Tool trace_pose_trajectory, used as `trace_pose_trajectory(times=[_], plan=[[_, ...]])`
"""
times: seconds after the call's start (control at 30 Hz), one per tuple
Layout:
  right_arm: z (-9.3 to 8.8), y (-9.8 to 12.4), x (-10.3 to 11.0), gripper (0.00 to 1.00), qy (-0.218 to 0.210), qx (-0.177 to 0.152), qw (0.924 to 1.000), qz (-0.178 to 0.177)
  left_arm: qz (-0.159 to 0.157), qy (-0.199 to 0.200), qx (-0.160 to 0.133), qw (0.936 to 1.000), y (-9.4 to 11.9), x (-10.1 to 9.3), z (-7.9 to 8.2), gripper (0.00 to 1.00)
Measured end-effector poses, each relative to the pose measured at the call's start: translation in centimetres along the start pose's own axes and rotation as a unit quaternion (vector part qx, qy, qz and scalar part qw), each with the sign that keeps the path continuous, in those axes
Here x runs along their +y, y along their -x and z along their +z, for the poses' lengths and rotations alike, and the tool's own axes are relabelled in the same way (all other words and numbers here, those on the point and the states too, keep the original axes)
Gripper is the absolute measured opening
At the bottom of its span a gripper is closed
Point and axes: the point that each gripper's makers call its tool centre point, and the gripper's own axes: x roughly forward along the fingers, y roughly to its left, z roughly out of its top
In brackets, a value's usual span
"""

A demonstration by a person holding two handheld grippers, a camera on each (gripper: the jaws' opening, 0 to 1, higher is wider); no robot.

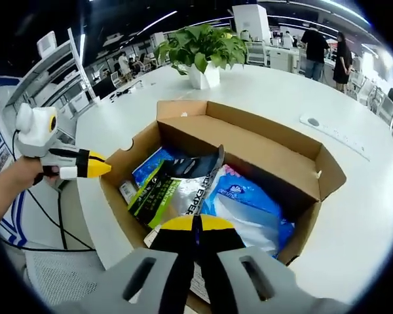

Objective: Operate the shoe box by opening the lid, removing the specified soft item, and placing it in the target area until the item is outside and the box remains undamaged.

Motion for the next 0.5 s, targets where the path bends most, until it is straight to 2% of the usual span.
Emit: trace_pose_trajectory(times=[0.1,0.43,0.5], plan=[[0.0,0.3,-0.2,0.0,0.001,-0.005,1.0,-0.003,0.003,-0.024,0.0,0.9997,0.1,-0.2,0.2,0.05],[-0.3,1.0,-1.1,0.0,0.004,-0.015,0.9998,-0.015,0.006,-0.076,-0.014,0.997,0.3,-1.6,1.9,0.22],[-0.4,1.2,-1.4,0.0,0.002,-0.017,0.9997,-0.018,-0.006,-0.084,-0.02,0.9962,0.1,-2.4,2.3,0.19]])
